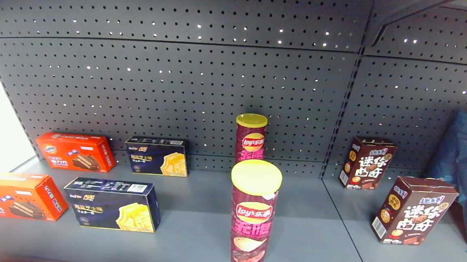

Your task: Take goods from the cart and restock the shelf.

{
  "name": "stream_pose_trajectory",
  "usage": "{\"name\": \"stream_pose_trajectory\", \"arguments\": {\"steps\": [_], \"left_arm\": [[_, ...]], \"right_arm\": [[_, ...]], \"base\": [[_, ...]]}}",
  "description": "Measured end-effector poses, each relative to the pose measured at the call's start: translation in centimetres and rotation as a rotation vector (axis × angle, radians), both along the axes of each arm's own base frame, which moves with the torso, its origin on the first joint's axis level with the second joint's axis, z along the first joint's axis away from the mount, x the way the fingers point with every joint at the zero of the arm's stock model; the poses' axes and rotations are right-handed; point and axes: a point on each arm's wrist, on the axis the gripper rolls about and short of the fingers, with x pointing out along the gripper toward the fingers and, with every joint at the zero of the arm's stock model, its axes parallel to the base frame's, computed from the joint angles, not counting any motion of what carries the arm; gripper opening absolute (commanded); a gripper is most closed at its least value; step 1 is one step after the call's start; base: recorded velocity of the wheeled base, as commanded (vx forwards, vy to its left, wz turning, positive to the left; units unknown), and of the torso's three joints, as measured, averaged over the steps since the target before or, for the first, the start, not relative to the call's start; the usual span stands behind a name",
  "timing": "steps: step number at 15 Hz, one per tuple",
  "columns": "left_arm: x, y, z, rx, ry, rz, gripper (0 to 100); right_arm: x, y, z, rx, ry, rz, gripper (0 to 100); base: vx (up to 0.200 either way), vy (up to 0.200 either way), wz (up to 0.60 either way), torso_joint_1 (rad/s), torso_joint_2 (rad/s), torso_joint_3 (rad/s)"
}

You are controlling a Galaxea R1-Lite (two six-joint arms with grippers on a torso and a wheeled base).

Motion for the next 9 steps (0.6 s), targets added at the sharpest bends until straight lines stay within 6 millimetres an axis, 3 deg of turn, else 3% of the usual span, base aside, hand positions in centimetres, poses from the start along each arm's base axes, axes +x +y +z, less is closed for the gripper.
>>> {"name": "stream_pose_trajectory", "arguments": {"steps": [9], "left_arm": [[-0.01, 0.0, 0.03, -0.003, -0.002, 0.001, 100]], "right_arm": [[0.0, 0.0, 0.0, 0.001, 0.0, 0.002, 100]], "base": [[0.0, 0.0, 0.0, 0.0, 0.0, 0.0]]}}
